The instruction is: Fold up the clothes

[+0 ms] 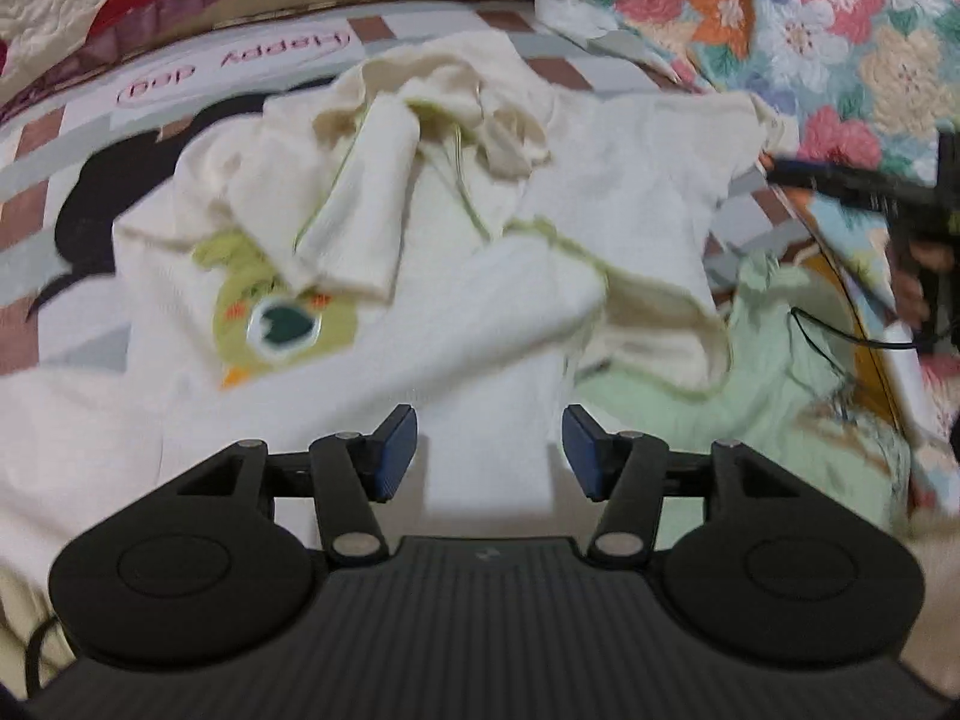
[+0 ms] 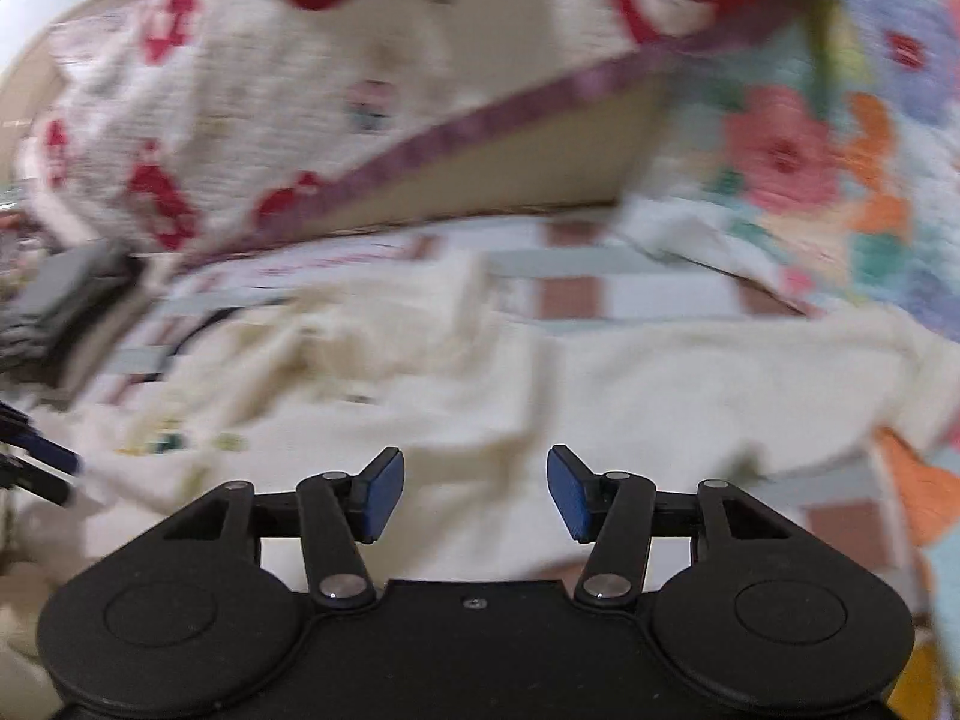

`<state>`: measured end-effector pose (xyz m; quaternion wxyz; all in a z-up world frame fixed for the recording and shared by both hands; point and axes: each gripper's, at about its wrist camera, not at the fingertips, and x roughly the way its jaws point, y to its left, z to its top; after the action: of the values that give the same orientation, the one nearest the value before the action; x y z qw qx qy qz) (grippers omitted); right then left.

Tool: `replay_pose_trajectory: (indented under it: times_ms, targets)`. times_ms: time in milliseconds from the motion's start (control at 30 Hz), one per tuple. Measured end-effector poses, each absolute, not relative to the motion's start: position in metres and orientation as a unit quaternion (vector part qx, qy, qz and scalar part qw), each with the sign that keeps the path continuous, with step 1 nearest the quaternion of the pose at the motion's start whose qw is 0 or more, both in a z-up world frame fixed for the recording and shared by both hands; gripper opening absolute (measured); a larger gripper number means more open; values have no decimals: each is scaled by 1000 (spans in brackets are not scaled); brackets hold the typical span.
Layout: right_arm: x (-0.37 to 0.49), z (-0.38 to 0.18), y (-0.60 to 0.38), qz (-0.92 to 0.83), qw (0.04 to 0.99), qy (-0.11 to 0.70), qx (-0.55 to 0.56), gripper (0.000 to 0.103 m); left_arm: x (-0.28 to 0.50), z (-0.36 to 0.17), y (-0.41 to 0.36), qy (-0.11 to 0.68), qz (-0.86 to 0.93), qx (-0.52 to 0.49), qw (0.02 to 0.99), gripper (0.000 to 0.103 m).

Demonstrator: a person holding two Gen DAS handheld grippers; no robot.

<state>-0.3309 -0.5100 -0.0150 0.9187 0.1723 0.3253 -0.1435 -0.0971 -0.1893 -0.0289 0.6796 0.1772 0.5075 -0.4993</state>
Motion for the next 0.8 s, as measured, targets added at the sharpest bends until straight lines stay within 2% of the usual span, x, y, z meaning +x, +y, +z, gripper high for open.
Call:
replay_pose_trajectory:
  times_ms: [67, 267, 400, 467, 567, 633, 667, 733, 800]
  targets:
    - [-319, -9, -498, -126, 926, 316, 164, 64, -103, -32, -177, 505, -506, 186, 674, 55]
    - [-307, -6, -479, -68, 914, 335, 220, 64, -123, -45, -167, 502, -485, 242, 674, 57]
    - [-299, -34, -445, -27, 877, 410, 250, 69, -128, -51, -166, 497, -483, 251, 675, 59]
    - [-299, -56, -427, -38, 850, 455, 262, 69, -122, -53, -162, 520, -490, 204, 669, 59]
    - [-304, -86, -413, -65, 840, 445, 302, 69, -116, -50, -160, 536, -505, 139, 662, 59]
    - [-307, -96, -408, -98, 854, 405, 313, 68, -123, -44, -165, 500, -521, 160, 673, 59]
    - [-308, -97, -407, -115, 867, 380, 301, 67, -125, -40, -167, 488, -531, 160, 674, 59]
    - [-304, -92, -404, -127, 888, 361, 254, 48, -130, -32, -173, 466, -552, 156, 674, 60]
    - [-306, -77, -403, -138, 916, 315, 207, 30, -129, -25, -182, 466, -578, 133, 656, 66]
